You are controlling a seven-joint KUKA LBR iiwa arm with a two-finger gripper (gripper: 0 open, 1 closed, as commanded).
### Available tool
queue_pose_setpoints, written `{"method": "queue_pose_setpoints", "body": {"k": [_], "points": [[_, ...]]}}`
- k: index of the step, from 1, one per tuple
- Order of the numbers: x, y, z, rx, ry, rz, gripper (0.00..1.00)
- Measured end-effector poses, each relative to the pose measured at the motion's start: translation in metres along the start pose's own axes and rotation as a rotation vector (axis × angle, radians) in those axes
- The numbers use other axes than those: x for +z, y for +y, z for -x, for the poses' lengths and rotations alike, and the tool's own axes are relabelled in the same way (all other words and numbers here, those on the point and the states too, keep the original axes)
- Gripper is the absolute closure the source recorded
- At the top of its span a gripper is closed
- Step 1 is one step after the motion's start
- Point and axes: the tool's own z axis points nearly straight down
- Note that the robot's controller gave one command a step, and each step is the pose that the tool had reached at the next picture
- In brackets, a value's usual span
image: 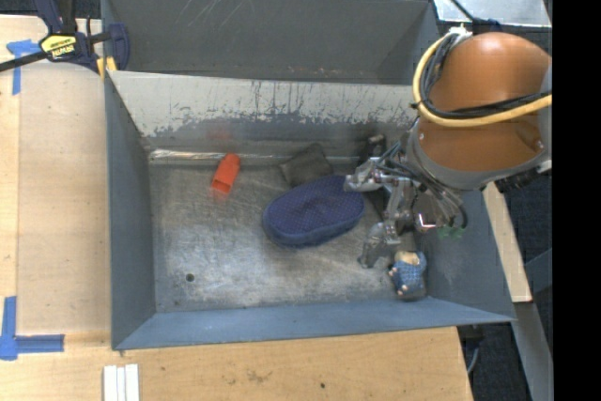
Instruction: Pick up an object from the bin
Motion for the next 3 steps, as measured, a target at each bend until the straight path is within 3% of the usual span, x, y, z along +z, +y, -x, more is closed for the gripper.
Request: {"method": "queue_pose_setpoints", "body": {"k": [1,2,3], "points": [[0.111,0.035,0.043,0.248,0.006,0.0,0.0],[0.162,0.032,0.069,0.006,-0.02,0.001,0.0],[0.159,0.032,0.072,0.007,-0.03,0.002,1.0]]}}
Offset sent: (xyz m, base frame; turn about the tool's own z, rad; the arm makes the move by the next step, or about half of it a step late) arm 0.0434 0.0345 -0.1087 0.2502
